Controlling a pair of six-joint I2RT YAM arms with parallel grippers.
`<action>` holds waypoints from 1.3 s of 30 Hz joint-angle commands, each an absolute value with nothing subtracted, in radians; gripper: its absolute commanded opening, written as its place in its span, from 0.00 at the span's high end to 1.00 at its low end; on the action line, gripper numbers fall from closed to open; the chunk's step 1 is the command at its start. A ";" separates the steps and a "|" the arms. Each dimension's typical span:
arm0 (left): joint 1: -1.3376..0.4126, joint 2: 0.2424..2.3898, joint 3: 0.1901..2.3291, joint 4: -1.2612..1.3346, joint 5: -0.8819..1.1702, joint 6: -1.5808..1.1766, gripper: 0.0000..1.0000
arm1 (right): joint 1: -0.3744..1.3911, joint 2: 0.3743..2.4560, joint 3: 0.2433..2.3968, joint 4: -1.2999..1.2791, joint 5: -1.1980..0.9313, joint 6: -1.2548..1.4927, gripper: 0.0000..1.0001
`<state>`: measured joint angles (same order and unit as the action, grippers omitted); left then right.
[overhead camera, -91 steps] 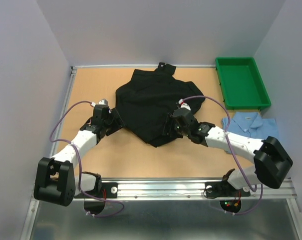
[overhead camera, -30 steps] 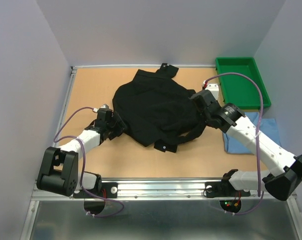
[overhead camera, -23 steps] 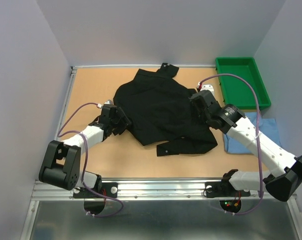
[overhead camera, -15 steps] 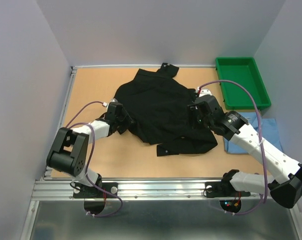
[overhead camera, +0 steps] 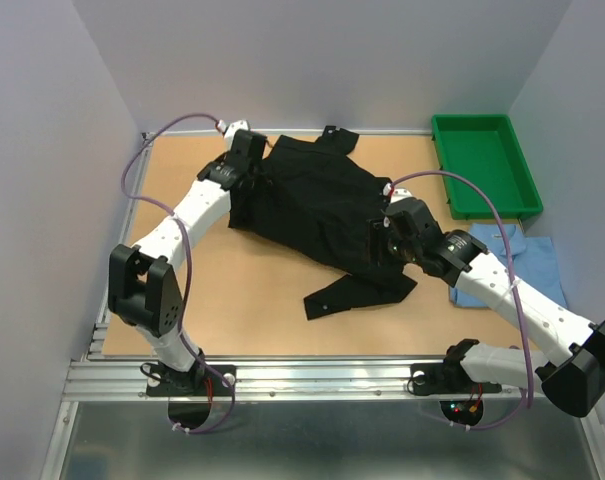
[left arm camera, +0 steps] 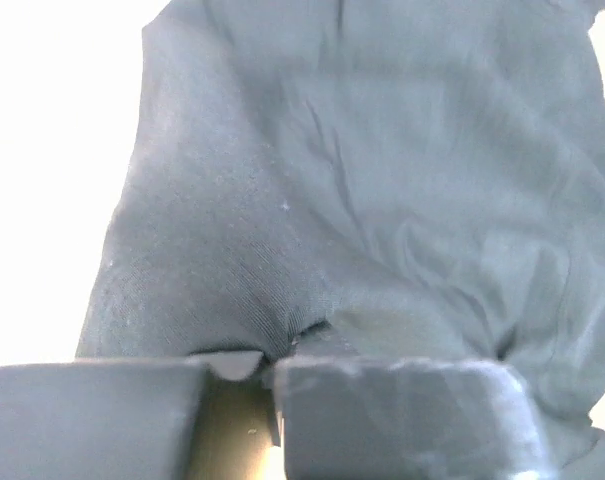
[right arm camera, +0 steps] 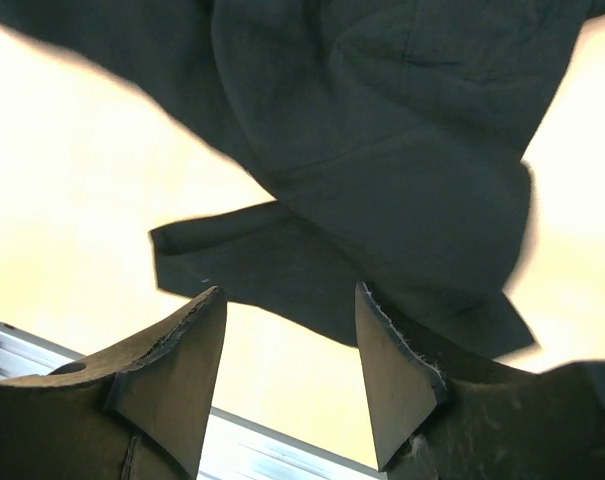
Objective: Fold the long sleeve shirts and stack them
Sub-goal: Flatten the shirt out
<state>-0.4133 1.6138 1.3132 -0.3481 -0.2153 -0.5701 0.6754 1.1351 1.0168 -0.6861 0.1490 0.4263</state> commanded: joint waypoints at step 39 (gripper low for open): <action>-0.100 1.266 0.704 -0.104 0.015 -0.686 0.34 | 0.862 1.777 1.241 -0.210 -0.103 -0.078 0.41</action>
